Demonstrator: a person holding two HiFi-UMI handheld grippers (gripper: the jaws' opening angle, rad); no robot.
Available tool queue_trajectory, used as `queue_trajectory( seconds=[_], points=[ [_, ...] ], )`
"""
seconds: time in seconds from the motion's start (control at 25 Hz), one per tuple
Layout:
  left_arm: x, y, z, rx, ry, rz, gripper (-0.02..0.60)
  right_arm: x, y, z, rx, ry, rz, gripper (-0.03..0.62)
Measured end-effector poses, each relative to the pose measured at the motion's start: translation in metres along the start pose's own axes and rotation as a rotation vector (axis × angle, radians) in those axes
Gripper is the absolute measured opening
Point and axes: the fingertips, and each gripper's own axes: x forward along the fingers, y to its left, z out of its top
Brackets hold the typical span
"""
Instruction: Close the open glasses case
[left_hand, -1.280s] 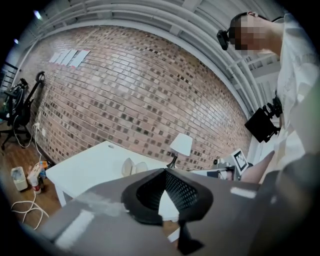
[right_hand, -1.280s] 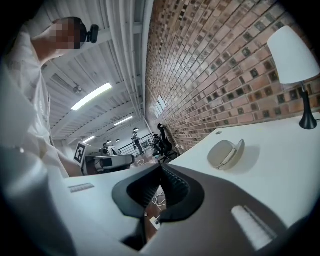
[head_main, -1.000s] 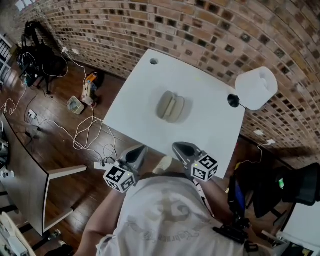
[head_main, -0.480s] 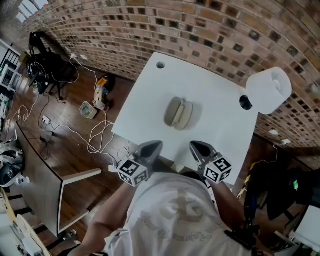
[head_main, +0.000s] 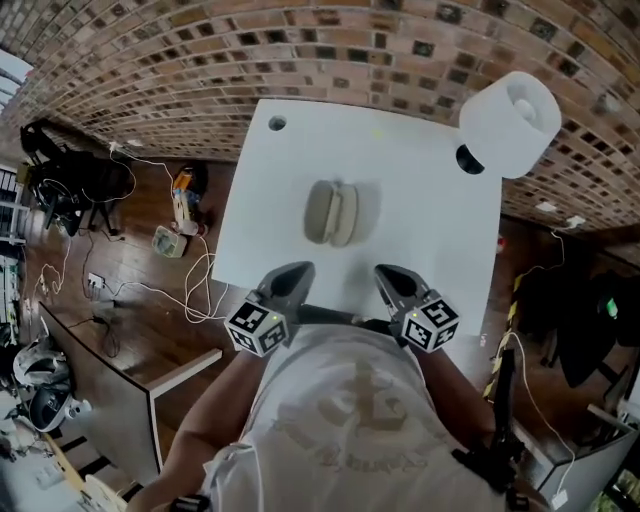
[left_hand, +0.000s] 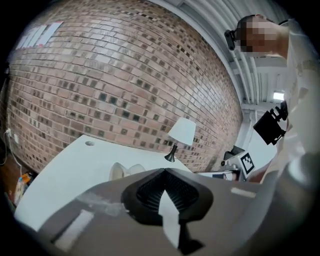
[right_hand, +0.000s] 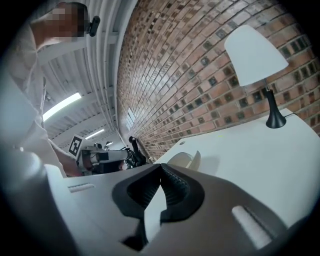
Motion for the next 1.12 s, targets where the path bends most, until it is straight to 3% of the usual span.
queue_trajectory(
  seconds=[0.32,0.6,0.96,1.12],
  points=[
    [0.015,0.022,0.02,0.013,0.025,-0.103,0.005,0.028,0.001,-0.007,0.069,-0.004,-0.094,0.008],
    [0.01,0.06,0.023,0.012,0.033,-0.153,0.005,0.068,-0.007,0.004,0.066,-0.009,-0.196,0.009],
    [0.016,0.075,0.028,0.012,0.055,-0.272,0.005,0.093,-0.035,0.01,0.058,0.049,-0.351,0.011],
    [0.011,0.076,0.023,-0.006,0.076,-0.326,0.005,0.097,-0.043,-0.003,0.097,0.097,-0.418,0.079]
  ],
)
